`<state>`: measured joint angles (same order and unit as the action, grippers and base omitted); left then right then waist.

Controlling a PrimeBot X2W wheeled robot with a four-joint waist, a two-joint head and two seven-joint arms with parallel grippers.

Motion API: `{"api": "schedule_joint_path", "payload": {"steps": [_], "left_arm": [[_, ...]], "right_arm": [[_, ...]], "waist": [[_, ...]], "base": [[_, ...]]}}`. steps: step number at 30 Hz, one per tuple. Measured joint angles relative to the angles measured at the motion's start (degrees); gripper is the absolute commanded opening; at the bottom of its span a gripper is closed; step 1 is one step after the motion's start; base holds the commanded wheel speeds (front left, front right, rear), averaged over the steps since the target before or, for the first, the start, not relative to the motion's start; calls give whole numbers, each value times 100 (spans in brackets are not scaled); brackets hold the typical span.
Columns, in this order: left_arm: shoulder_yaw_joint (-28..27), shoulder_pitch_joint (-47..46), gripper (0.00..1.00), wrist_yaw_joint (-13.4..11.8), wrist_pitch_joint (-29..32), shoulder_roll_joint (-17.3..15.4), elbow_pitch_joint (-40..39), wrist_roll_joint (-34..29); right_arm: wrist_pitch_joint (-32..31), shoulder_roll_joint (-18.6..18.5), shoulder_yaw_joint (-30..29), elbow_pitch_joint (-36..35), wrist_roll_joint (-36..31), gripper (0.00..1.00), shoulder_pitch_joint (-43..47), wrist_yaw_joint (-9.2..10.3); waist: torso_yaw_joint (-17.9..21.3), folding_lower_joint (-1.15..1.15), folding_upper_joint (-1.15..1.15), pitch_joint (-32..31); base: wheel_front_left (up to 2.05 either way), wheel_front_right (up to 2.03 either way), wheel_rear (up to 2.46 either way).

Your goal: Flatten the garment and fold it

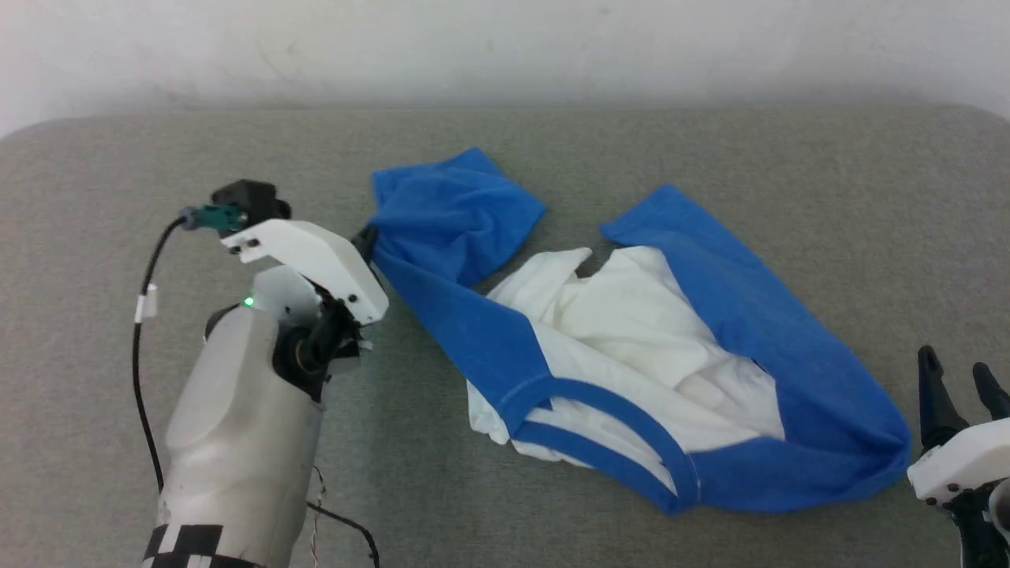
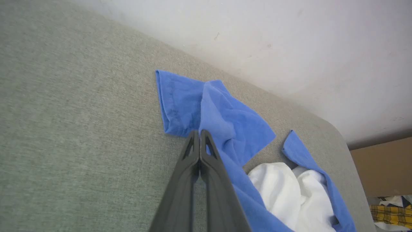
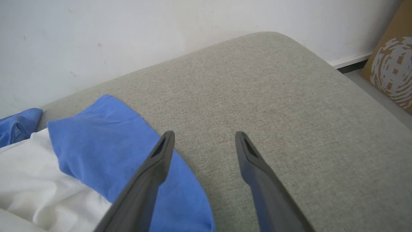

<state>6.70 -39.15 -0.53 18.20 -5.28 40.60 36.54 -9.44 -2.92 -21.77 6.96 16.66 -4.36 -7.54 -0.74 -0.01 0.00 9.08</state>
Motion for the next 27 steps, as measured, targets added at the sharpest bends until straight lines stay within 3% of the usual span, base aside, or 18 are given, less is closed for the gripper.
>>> {"api": "schedule_joint_path", "payload": {"steps": [6,11,16,17,18,19,23,27], "left_arm": [[-419,409,0,32,-492,-71,-734,279],[-775,1586,0,-304,-666,-149,-1584,415],[-1079,2832,0,-683,-655,-13,-2097,737],[-1088,3005,6,-747,-632,7,-2136,749],[-1090,3139,67,-790,-603,31,-2178,793],[-1076,3221,100,-812,-583,51,-2215,833],[-982,3271,100,-702,-698,105,-2492,876],[-934,3272,100,-497,-1345,-14,-2967,532]], "right_arm": [[48,-1,112,125,7,100,58,0],[56,4,202,151,8,100,79,0],[56,5,247,193,8,100,118,0],[56,5,263,205,8,100,120,0],[56,7,274,213,7,100,126,0],[55,5,286,219,7,100,138,0],[45,7,350,245,5,100,158,0],[42,4,452,271,7,100,215,0]], "waist": [[-351,1,0,-173],[-613,1,0,-331],[-778,2,0,-449],[-796,1,0,-467],[-814,2,0,-481],[-833,2,0,-487],[-852,2,0,-524],[-805,2,0,-578]], "base": [[0,0,0],[0,0,0],[0,0,0],[0,0,0],[0,0,0],[0,0,0],[0,0,0],[0,0,0]]}}
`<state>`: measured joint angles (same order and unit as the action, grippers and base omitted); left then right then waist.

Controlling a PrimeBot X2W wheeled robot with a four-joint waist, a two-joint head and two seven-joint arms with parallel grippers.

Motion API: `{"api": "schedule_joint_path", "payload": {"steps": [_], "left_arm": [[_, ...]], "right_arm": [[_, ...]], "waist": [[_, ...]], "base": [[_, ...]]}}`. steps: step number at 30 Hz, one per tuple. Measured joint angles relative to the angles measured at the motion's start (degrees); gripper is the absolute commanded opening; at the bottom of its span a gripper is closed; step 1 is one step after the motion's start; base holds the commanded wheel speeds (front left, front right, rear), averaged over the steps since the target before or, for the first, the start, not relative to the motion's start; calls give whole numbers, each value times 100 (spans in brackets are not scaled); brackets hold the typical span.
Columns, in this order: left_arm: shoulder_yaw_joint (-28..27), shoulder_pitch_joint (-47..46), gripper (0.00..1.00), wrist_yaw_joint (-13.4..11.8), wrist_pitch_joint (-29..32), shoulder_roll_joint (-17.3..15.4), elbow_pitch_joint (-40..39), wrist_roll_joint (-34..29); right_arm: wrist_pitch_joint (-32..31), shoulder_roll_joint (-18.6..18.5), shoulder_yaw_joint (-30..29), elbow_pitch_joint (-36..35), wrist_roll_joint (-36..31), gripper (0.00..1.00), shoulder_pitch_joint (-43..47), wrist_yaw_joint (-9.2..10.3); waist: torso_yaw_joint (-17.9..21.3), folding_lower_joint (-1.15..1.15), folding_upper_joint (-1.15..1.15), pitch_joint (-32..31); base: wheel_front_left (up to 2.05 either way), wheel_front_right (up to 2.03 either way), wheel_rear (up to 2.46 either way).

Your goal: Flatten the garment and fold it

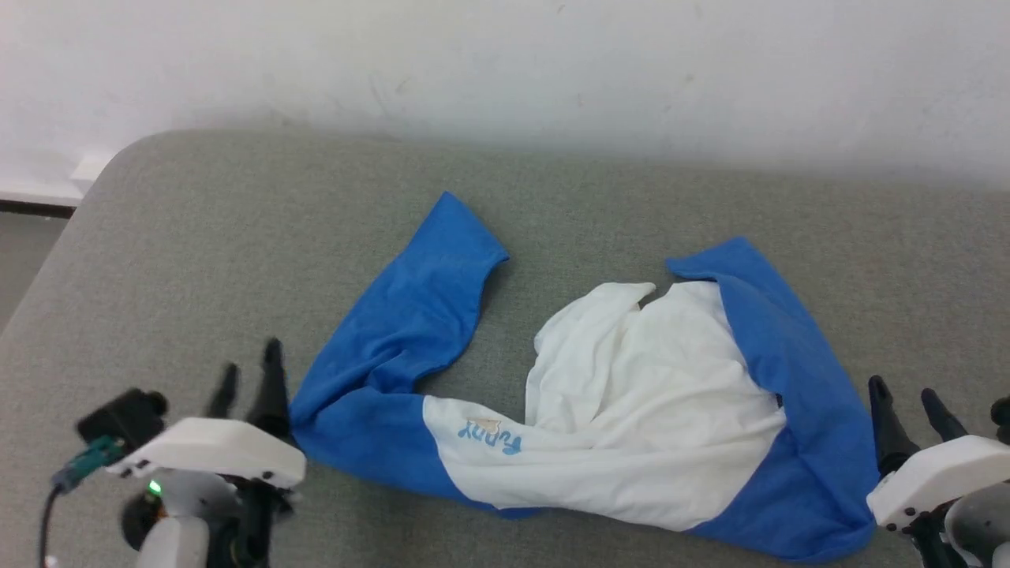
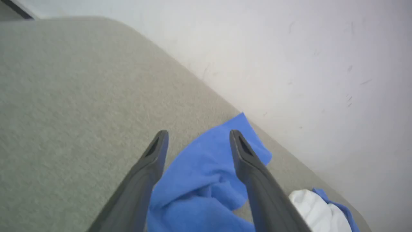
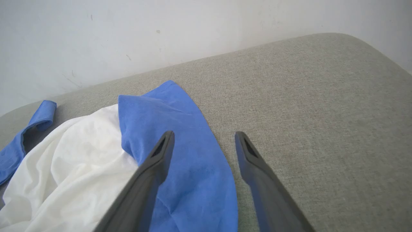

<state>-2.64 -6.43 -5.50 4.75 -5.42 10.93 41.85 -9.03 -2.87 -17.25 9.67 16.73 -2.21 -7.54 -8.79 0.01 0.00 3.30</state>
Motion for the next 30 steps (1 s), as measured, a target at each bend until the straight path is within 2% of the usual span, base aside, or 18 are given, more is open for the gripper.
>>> {"api": "schedule_joint_path", "payload": {"steps": [5,8,13,17,23,28,29,30], "left_arm": [[218,66,100,198,-1392,-435,-638,-1144],[433,271,100,181,-1739,-481,-730,-1683],[605,478,100,22,-1896,-330,-816,-2091],[723,482,100,7,-1933,-205,-827,-2226],[828,381,100,49,-1942,-98,-738,-2269],[861,256,100,146,-1948,7,-706,-2279],[862,237,100,171,-1948,19,-691,-2279],[859,220,100,196,-1948,32,-675,-2280]], "right_arm": [[-133,-18,479,-198,-65,100,8,1],[-622,-16,1125,-285,-268,100,-175,0],[-1829,-4,2238,-37,-791,100,-1102,1],[-2569,0,2911,672,-1204,100,-1953,0],[-3518,-9,3493,2040,-1697,100,-2608,0],[-4010,-52,3858,2602,-1537,100,-3007,2],[-4078,-77,3885,2657,-1462,37,-3080,2],[-4094,-98,3900,2689,-1385,2,-3137,2]], "waist": [[86,0,0,-53],[127,0,0,-30],[122,-1,0,76],[19,-2,0,179],[-247,-1,0,334],[-468,-1,0,481],[-510,-1,0,514],[-550,-1,0,547]], "base": [[0,0,0],[0,0,0],[0,0,0],[0,0,0],[0,0,0],[0,0,0],[0,0,0],[0,0,0]]}}
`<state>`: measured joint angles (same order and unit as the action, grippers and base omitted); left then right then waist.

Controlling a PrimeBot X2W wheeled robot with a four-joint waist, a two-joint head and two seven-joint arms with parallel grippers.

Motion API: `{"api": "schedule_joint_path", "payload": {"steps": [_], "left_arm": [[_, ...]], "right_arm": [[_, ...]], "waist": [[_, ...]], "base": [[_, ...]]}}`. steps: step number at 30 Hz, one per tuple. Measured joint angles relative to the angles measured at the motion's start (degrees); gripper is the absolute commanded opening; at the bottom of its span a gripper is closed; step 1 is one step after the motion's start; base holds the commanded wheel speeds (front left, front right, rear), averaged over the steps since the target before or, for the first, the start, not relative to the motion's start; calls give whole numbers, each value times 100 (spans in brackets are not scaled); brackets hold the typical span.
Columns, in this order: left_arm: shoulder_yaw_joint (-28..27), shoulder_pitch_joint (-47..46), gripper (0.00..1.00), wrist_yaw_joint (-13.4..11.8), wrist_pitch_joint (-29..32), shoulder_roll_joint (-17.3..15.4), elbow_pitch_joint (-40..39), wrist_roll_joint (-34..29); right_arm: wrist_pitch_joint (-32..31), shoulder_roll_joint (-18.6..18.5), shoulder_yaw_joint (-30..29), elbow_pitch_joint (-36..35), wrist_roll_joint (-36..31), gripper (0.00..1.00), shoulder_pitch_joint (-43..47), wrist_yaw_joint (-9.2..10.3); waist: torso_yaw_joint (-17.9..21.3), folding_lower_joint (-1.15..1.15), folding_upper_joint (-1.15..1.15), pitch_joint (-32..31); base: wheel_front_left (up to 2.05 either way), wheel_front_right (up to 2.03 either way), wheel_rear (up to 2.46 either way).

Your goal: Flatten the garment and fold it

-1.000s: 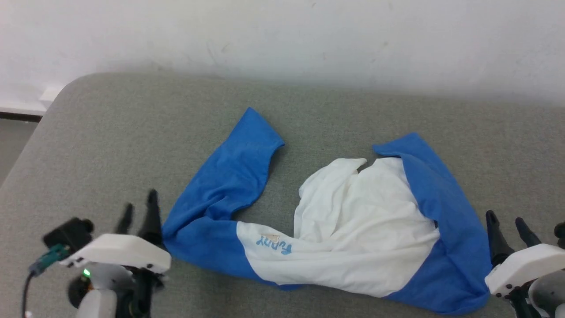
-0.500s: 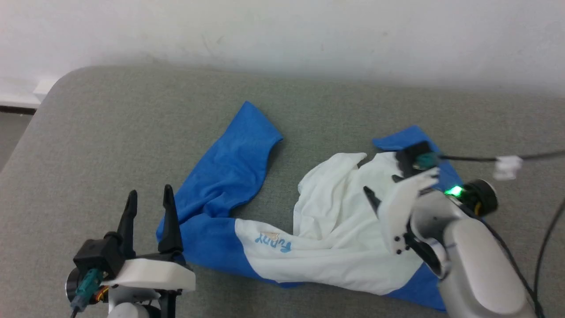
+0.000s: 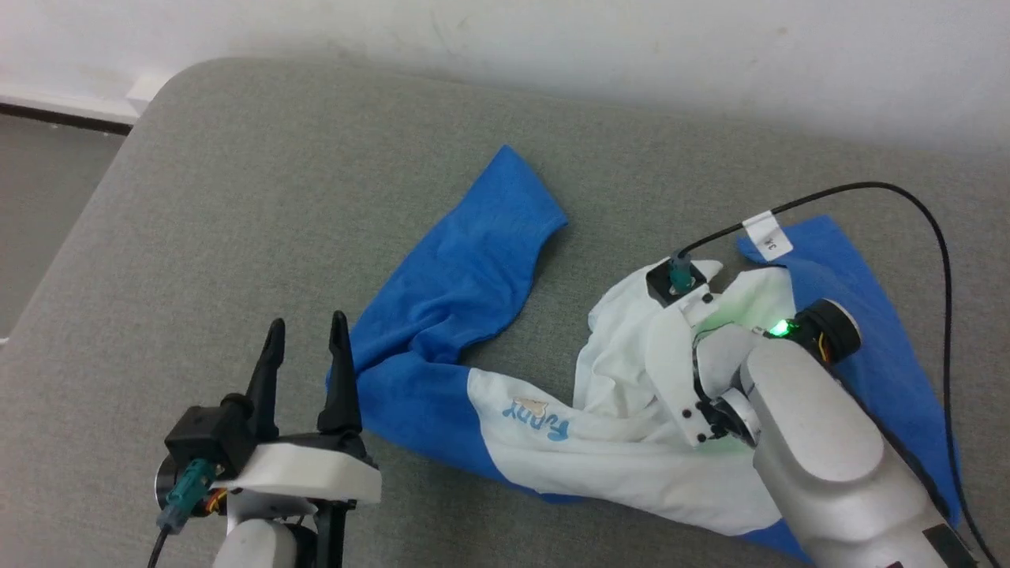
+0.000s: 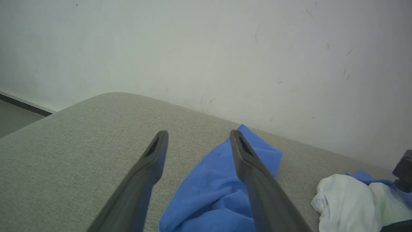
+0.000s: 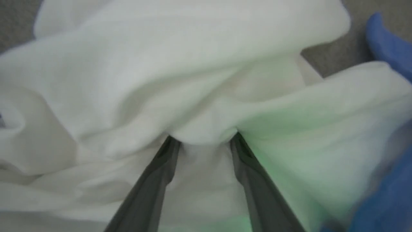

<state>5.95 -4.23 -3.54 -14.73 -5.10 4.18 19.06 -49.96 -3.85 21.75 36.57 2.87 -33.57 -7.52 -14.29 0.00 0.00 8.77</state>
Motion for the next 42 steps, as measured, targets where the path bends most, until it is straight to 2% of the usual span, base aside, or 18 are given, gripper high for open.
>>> {"api": "schedule_joint_path", "payload": {"steps": [3,9,16,20,21,22,25,31,37,42], "left_arm": [[1,-88,100,60,0,44,27,0],[4,-225,100,183,0,136,46,-1],[121,-424,100,301,0,186,87,-1],[165,-461,100,309,0,191,130,-1],[171,-466,100,309,0,191,147,0],[180,-470,100,310,0,191,168,1],[191,-471,100,310,0,191,216,12],[152,-471,100,350,0,196,297,9],[45,-347,100,408,0,199,391,-73],[16,-127,100,445,0,200,465,-102]], "right_arm": [[133,-58,-5,27,158,0,-143,-1],[832,-66,-443,178,103,0,-695,-3],[1915,26,-1307,438,-488,0,-1825,-3],[2391,66,-1784,730,-888,0,-2180,-2],[2429,65,-1835,847,-971,36,-2213,-2],[2423,65,-1869,984,-1009,100,-2230,-3],[2495,83,-1925,1290,-980,100,-2230,-3],[3643,88,-1894,1200,14,100,-2236,-3],[4767,88,-1898,572,750,100,-1606,-2],[5159,96,-2056,-212,886,100,-432,-2]], "waist": [[-112,0,0,111],[-283,-2,0,386],[-550,-1,0,666],[-697,-1,0,787],[-727,-1,0,809],[-754,-1,0,824],[-775,-2,0,824],[-680,0,0,640],[-466,1,0,297],[-227,1,0,-15]], "base": [[0,0,0],[0,0,0],[0,0,0],[0,0,0],[0,0,0],[0,0,0],[0,0,0],[0,0,0],[0,0,0],[0,0,0]]}}
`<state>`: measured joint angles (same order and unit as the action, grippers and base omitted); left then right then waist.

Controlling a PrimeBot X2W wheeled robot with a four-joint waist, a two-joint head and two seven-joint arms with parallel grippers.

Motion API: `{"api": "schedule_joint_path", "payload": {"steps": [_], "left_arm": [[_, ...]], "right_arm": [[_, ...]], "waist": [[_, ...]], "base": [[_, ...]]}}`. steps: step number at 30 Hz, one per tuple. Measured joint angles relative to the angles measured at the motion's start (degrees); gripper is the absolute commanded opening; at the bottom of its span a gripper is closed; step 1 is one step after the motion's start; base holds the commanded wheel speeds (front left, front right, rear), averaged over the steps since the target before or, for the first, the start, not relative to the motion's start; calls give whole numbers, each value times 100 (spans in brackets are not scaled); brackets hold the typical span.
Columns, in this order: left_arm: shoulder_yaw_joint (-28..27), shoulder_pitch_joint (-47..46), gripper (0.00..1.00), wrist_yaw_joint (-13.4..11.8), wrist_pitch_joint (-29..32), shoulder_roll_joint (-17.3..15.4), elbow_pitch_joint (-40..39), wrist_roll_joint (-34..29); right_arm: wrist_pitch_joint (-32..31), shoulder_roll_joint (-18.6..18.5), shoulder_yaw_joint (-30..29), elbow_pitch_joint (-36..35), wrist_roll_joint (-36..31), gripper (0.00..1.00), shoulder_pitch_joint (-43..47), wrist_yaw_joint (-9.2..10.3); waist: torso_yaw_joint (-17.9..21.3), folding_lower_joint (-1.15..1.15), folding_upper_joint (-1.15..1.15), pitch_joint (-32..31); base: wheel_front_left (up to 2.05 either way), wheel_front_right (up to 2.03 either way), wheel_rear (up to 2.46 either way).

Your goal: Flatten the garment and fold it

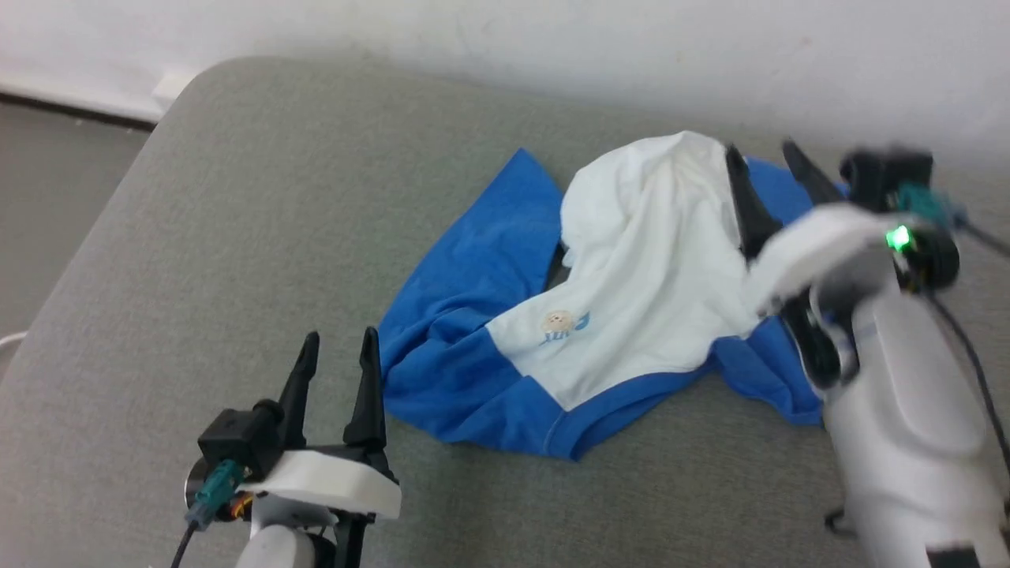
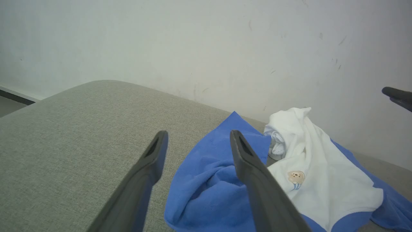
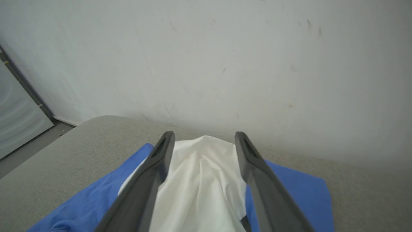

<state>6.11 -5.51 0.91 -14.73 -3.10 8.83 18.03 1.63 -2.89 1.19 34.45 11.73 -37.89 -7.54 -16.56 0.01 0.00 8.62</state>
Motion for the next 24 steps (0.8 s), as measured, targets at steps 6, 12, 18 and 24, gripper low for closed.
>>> {"api": "schedule_joint_path", "payload": {"steps": [6,12,18,24], "left_arm": [[23,226,100,-2,0,8,107,3],[105,410,100,-29,78,9,124,29],[291,478,100,-443,1448,16,83,1118],[487,707,100,-1343,2976,21,-142,2145]], "right_arm": [[45,-2,-595,-1209,153,100,1750,0],[-229,-5,-1118,-2096,480,100,3071,0],[-409,-11,-1391,-2574,510,100,3427,0],[-465,-9,-1403,-2777,505,100,3449,0]], "waist": [[272,0,0,-369],[545,0,0,-584],[715,0,0,-654],[782,-1,0,-602]], "base": [[0,0,0],[0,0,0],[0,0,0],[0,0,0]]}}
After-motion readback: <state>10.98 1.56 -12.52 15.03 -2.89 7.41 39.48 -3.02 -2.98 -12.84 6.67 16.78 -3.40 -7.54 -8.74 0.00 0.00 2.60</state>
